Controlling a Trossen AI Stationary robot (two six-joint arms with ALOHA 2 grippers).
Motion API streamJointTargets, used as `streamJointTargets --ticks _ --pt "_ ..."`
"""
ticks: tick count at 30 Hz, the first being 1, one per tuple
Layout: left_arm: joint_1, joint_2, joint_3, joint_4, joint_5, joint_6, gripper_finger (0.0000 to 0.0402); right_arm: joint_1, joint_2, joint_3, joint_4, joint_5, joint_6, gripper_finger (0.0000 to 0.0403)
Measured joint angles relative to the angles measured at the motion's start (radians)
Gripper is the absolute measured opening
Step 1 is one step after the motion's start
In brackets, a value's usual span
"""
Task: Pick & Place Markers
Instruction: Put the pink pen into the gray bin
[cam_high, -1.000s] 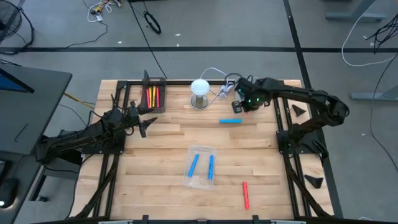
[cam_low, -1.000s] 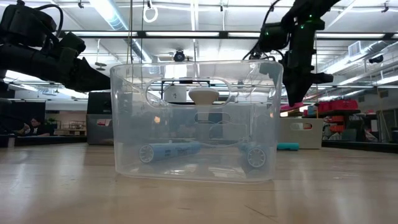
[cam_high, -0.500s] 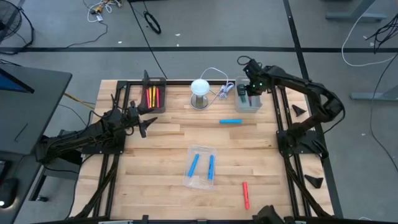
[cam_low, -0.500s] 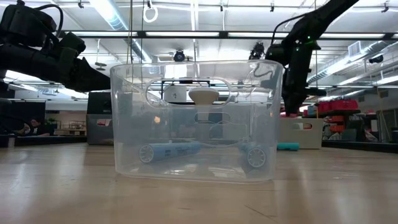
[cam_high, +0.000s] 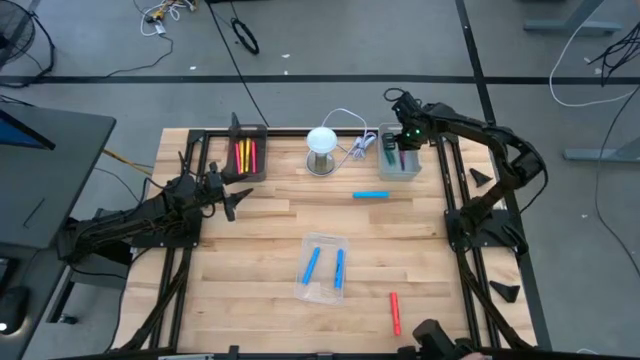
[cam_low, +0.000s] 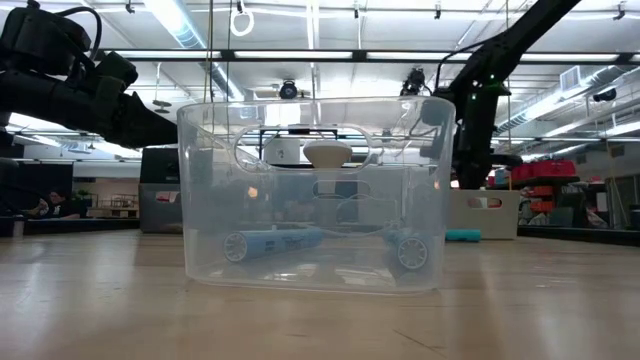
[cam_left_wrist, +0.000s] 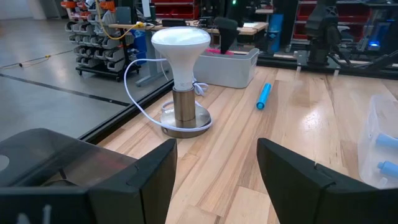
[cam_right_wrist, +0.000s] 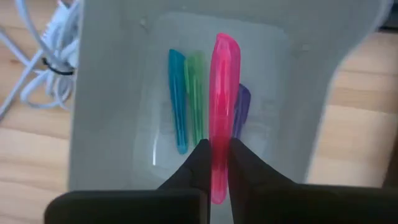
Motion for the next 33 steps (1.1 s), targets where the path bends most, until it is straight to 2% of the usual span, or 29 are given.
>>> streamJointTargets --ticks 14,22,26,33 --pt "0.000 0.000 0.000 0.000 0.000 0.000 0.0229 -0.006 0.180 0.000 0.022 0.006 -0.010 0.0021" --pt "0.000 0.000 0.000 0.000 0.000 0.000 0.0229 -0.006 0.194 0.001 0.031 0.002 -0.026 0.0024" --pt "0.000 0.000 0.000 0.000 0.000 0.000 0.0229 -0.012 0.195 0.001 0.030 0.007 -0.023 0.0048" --pt "0.000 0.000 0.000 0.000 0.000 0.000 0.0229 -0.012 0.196 0.000 0.060 0.032 -0.031 0.0121"
